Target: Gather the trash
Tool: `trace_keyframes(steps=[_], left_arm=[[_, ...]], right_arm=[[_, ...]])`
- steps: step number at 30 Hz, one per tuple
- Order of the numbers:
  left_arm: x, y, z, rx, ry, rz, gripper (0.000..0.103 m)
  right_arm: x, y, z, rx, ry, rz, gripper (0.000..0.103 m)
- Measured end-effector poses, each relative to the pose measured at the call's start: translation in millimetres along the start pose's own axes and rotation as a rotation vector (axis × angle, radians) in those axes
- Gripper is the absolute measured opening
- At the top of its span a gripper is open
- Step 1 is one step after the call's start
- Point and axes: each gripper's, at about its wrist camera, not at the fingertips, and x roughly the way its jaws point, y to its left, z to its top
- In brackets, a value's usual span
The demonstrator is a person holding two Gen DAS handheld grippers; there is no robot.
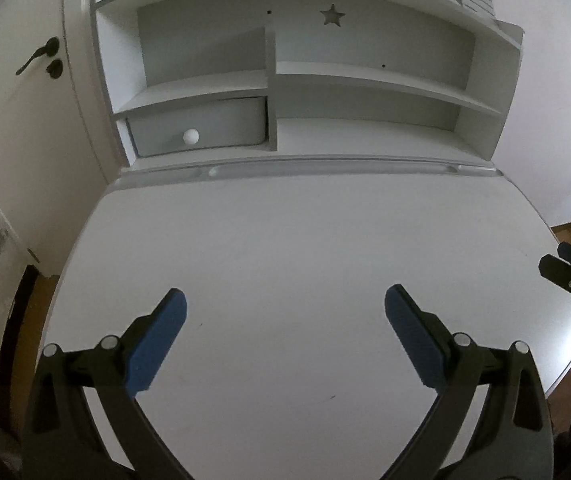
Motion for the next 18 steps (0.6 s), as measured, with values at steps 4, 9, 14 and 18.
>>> trace_keyframes(steps=[4,9,14,18], left_arm=[[3.9,2.7,-0.9,-0.001,0.004,-0.011,0.096],[5.9,1.8,-2.3,-0.002,0.007,-0.015,0.096],[4.5,-0.2,-2.6,0.002,0.000,-0.019,0.096],[1.3,-3.0,-2.4,0.002,-0.006,-0.022,0.096]], right_arm=[[9.0,8.1,-4.0,-0.005,0.018,0.005,0.091],[6.4,11.2,-6.5,-0.022,0.016,0.002,0.091],[0.0,9.7,-4.4,-0.020,0.001,0.001,0.091],[-2.5,8.4,-4.1,-0.019,-0.001,0.000,0.091]])
